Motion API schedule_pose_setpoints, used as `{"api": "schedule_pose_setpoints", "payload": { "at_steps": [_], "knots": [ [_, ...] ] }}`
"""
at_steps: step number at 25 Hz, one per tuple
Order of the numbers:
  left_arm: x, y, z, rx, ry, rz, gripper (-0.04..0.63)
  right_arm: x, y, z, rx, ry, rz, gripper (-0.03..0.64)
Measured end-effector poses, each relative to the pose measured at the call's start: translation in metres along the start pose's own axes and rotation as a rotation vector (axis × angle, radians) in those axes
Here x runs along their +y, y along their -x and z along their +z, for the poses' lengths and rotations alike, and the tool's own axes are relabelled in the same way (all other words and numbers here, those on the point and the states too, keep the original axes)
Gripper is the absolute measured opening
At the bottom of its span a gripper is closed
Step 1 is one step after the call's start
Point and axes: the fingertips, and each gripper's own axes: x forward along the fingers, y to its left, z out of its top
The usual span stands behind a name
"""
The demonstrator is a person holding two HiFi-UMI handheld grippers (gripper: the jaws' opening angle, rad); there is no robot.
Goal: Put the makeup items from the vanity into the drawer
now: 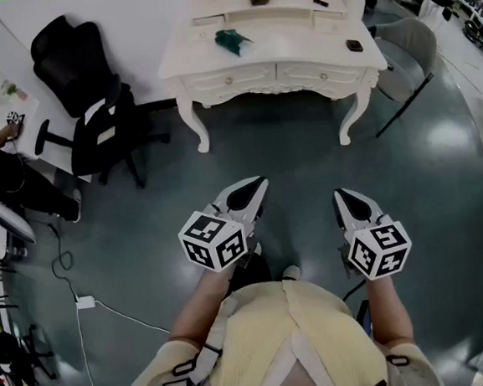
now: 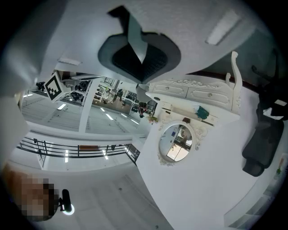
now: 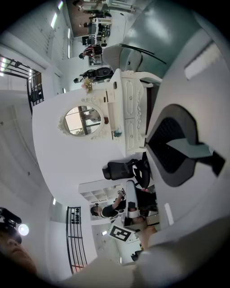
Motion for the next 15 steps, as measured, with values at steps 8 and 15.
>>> {"api": "schedule_pose_setpoints", "payload": {
  "at_steps": [8,15],
  "knots": [
    [-0.023,-0.016,-0.003,-0.019,-0.001,0.03,-0.005,-0.022,0.009,0.005,-0.02,-0.01,0.041,0.002],
    [-0.033,-0.029,-0.013,-0.008,-0.019,0.061,-0.004,-0.037,0.017,0.011,-0.049,0.017,0.066,0.002]
  ]
}}
